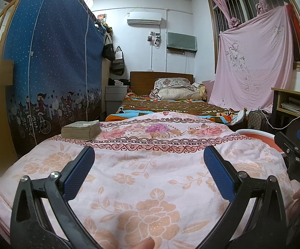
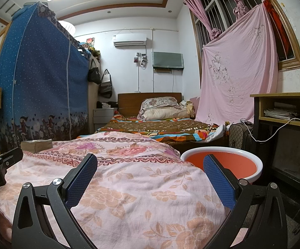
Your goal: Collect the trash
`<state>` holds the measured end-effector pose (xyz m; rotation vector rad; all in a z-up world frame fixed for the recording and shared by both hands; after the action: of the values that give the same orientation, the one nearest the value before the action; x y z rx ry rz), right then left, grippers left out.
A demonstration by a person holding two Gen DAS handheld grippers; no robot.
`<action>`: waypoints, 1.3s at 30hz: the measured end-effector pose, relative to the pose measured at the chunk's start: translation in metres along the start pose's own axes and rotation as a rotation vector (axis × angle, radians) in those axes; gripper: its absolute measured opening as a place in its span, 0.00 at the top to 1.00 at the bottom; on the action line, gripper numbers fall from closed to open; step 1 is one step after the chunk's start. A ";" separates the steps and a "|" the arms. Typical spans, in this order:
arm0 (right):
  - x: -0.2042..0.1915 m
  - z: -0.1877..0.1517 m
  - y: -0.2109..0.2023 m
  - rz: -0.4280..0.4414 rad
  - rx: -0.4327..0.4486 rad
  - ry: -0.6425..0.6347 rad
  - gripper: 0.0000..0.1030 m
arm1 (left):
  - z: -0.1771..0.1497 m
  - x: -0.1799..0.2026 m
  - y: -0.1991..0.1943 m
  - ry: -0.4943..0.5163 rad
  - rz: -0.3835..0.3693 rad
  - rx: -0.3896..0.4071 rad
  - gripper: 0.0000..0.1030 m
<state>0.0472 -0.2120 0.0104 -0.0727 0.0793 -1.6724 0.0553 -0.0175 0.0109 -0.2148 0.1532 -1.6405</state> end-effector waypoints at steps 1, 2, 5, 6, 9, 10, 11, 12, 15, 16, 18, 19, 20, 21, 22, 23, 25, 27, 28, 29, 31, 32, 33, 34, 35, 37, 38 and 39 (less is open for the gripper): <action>0.000 0.000 0.000 0.000 0.000 0.000 0.00 | 0.000 0.000 0.000 0.000 0.000 0.000 0.11; 0.000 0.000 0.000 0.000 0.000 0.000 0.00 | 0.000 0.000 0.000 -0.001 0.000 -0.001 0.11; 0.000 0.000 0.000 0.000 0.000 0.001 0.00 | 0.000 0.001 0.000 -0.001 0.000 0.000 0.11; 0.000 0.000 0.000 0.000 0.000 0.001 0.00 | 0.000 0.001 0.000 -0.001 0.000 0.000 0.11; 0.000 0.000 0.000 0.000 0.000 0.001 0.00 | 0.000 0.001 0.000 0.000 0.000 0.000 0.11; 0.000 0.000 0.000 0.000 -0.001 0.001 0.00 | 0.000 0.001 0.000 0.000 0.000 0.000 0.11; 0.000 0.000 0.000 0.000 -0.001 0.001 0.00 | 0.000 0.000 0.000 0.000 0.000 0.000 0.11; -0.001 0.000 0.000 0.000 -0.001 0.001 0.00 | 0.000 0.001 0.000 0.000 0.000 0.000 0.11; -0.001 0.000 0.000 0.000 -0.001 0.001 0.00 | 0.000 0.000 0.000 0.001 0.000 0.000 0.11; 0.000 0.001 0.000 0.000 -0.001 0.001 0.00 | 0.000 0.001 0.000 0.000 0.000 0.000 0.11; -0.001 0.000 0.000 0.000 -0.002 0.001 0.00 | 0.000 0.001 0.000 0.000 0.000 -0.001 0.11; 0.000 0.001 0.000 0.000 -0.001 0.001 0.00 | 0.000 0.000 0.000 0.000 0.000 -0.001 0.11; 0.000 0.001 0.000 0.000 0.000 0.001 0.00 | 0.000 0.001 0.000 0.001 0.000 0.000 0.11; -0.001 0.001 0.000 0.000 -0.001 0.002 0.00 | 0.000 0.001 0.000 0.001 0.000 0.000 0.11; 0.000 0.001 0.000 0.000 -0.002 0.001 0.00 | 0.000 0.001 0.000 0.001 0.000 0.000 0.11; 0.000 0.001 0.000 0.000 -0.001 0.001 0.00 | 0.000 0.001 0.000 0.001 0.000 0.000 0.11; 0.000 0.001 0.000 0.000 -0.001 0.001 0.00 | 0.000 0.001 0.000 0.001 0.000 0.001 0.11; -0.001 0.001 0.000 0.000 -0.001 0.001 0.00 | 0.000 0.000 0.000 0.001 0.000 0.000 0.11; -0.001 0.001 0.000 0.000 -0.002 0.001 0.00 | 0.000 0.000 0.000 0.001 0.000 0.000 0.11; 0.000 0.001 0.000 0.000 -0.002 0.001 0.00 | 0.000 0.000 0.000 0.001 0.000 0.000 0.11; 0.000 0.001 0.000 0.000 -0.002 0.002 0.00 | 0.000 0.000 0.000 0.001 -0.001 0.000 0.11; 0.000 0.001 0.000 0.000 -0.002 0.002 0.00 | 0.000 0.001 0.000 0.001 0.000 0.000 0.11; -0.001 0.001 0.000 0.000 -0.002 0.002 0.00 | 0.000 0.001 -0.001 0.000 0.000 0.000 0.11; -0.001 0.001 0.000 0.000 -0.002 0.002 0.00 | 0.000 0.000 0.000 0.000 0.000 0.000 0.11; 0.000 0.001 0.000 0.000 -0.002 0.002 0.00 | 0.000 0.000 -0.001 -0.001 0.000 0.000 0.11; 0.000 0.001 0.000 0.000 -0.002 0.002 0.00 | 0.000 -0.001 0.000 -0.001 -0.005 -0.009 0.11; -0.001 0.001 0.000 0.000 -0.003 0.002 0.00 | 0.000 -0.001 0.000 0.001 -0.005 -0.016 0.11; -0.001 0.001 0.000 0.000 -0.002 0.002 0.00 | 0.000 -0.001 0.001 0.003 -0.006 -0.023 0.11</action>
<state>0.0471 -0.2113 0.0118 -0.0731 0.0826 -1.6727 0.0562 -0.0166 0.0111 -0.2305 0.1737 -1.6459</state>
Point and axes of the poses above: each gripper's, at about its wrist camera, not at the fingertips, and y roughly the way its jaws point, x to its right, z to its top, the point moved 2 cm from there along y, roughly the way its jaws point, and after that the axes turned 1 degree about -x, right-handed, at the moved point
